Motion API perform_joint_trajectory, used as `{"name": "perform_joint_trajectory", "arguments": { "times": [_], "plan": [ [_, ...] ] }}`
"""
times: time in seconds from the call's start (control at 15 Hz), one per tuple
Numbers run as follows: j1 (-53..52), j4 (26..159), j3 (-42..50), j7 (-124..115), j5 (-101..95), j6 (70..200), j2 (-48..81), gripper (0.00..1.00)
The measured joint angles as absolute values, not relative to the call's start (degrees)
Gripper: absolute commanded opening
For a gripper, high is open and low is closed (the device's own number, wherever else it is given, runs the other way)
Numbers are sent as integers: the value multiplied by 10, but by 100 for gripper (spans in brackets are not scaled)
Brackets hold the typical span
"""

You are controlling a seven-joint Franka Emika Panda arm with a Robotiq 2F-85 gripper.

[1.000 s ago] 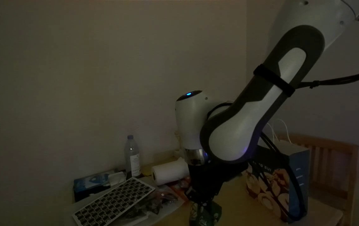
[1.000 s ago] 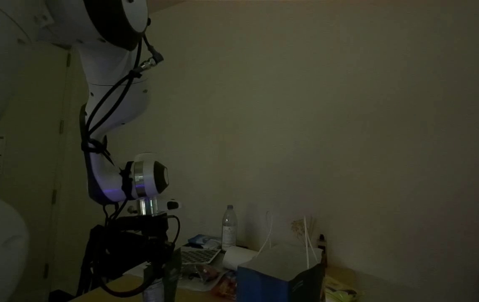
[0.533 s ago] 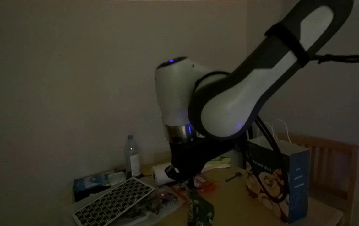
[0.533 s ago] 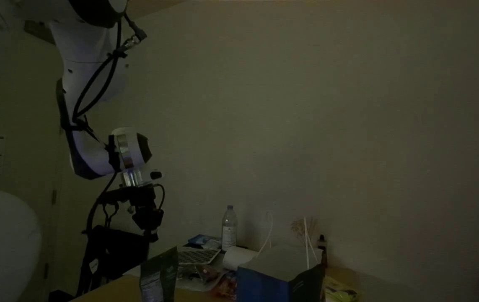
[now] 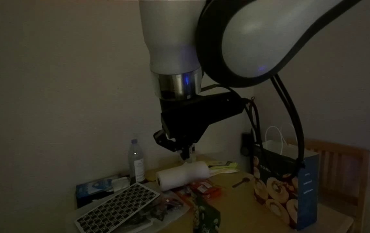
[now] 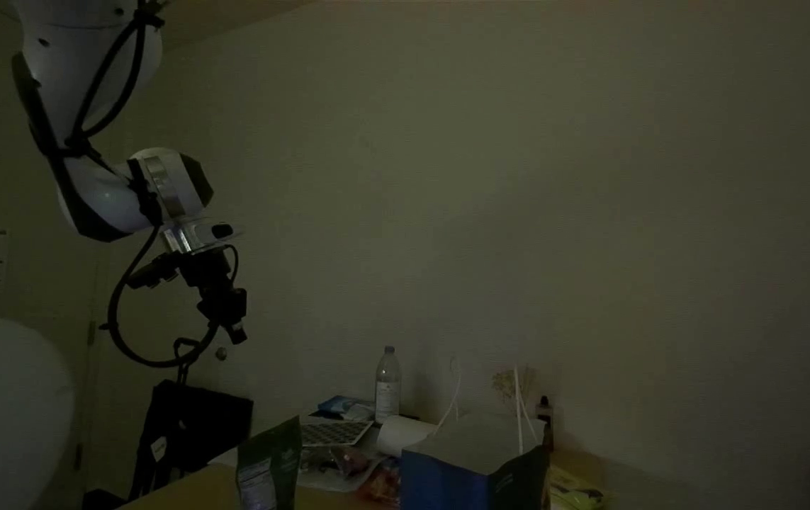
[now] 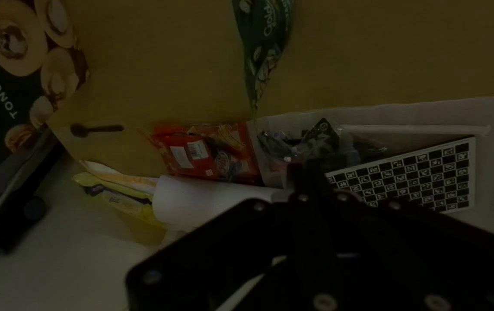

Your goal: Put the green packet in the blue paper bag.

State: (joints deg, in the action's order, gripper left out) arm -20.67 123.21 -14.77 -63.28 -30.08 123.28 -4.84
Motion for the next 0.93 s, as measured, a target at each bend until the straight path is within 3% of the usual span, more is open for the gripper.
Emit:
{"name": "perform_joint_trajectory", "arguments": {
  "times": [0.07,0.8,0.87,0.93],
  "plan": [
    [-205,1232,-147,-633,-301,1233,-47,32],
    [-150,1270,-129,-632,-232,1279,5,100],
    [-144,1274,-122,-629,-229,1293,14,83],
    [-139,1278,-116,-624,-224,1304,23,89]
  ]
}}
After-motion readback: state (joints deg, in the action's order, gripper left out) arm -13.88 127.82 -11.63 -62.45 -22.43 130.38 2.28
